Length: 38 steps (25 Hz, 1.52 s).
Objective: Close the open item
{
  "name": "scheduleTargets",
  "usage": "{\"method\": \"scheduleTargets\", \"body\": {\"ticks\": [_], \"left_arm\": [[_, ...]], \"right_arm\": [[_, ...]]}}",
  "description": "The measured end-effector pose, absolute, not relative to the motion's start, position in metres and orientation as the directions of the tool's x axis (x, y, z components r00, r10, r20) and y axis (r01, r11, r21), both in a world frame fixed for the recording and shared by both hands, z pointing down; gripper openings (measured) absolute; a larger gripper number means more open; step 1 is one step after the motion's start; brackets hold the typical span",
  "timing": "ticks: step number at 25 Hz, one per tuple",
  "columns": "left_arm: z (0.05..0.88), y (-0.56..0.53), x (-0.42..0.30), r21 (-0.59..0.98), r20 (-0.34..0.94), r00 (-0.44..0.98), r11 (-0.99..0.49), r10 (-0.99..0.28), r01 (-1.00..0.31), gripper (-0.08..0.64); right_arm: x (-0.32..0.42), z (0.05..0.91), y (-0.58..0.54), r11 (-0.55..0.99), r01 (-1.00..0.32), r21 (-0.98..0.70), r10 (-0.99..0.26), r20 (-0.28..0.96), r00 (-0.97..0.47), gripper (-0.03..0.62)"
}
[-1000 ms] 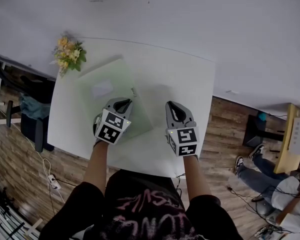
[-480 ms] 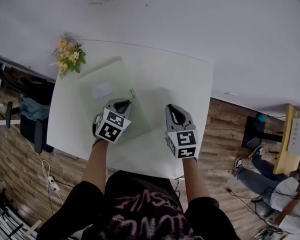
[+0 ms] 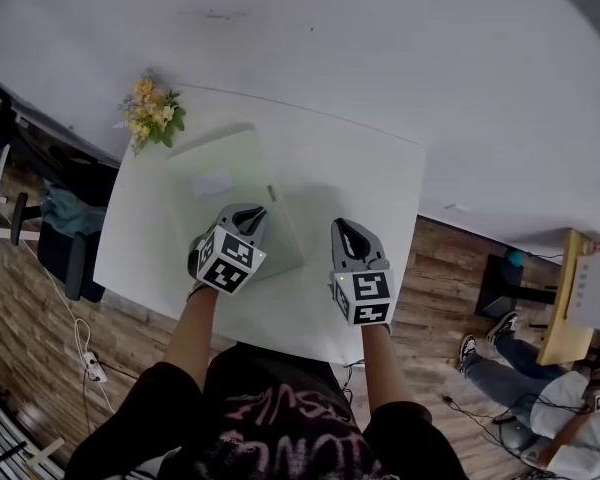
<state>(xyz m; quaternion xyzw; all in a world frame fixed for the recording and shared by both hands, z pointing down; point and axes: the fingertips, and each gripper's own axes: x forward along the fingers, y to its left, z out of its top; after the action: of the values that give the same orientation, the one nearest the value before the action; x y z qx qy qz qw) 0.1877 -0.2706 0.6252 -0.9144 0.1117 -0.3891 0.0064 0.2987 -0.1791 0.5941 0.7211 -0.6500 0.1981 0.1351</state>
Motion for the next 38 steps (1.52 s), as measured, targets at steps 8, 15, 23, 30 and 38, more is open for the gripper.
{"method": "scheduleTargets", "body": {"ticks": [8,15,23,30,38], "left_arm": [[0.597,-0.290,0.148,-0.018,0.630,0.714,-0.924,-0.307,-0.381,0.028],[0.570,-0.299,0.093,-0.008,0.575,0.711,-0.872,-0.404,-0.489,0.015],[0.529,-0.308,0.016,-0.020,0.497,0.674,-0.783,-0.547,-0.621,0.015],[0.486,-0.309,-0.042,-0.033,0.398,0.653,-0.721,-0.644,-0.692,0.015],[0.439,-0.316,-0.081,-0.057,0.285,0.636,-0.675,-0.717,-0.735,0.015]], "right_arm": [[0.280,0.571,-0.189,-0.077,-0.996,-0.046,-0.902,0.429,0.050,0.028],[0.245,0.548,-0.208,-0.009,-0.999,-0.031,-0.918,0.396,-0.004,0.028],[0.193,0.519,-0.230,0.077,-0.997,-0.014,-0.930,0.360,-0.077,0.027],[0.151,0.494,-0.241,0.140,-0.990,-0.009,-0.937,0.322,-0.135,0.026],[0.132,0.468,-0.252,0.147,-0.989,0.013,-0.950,0.280,-0.138,0.026]]}}
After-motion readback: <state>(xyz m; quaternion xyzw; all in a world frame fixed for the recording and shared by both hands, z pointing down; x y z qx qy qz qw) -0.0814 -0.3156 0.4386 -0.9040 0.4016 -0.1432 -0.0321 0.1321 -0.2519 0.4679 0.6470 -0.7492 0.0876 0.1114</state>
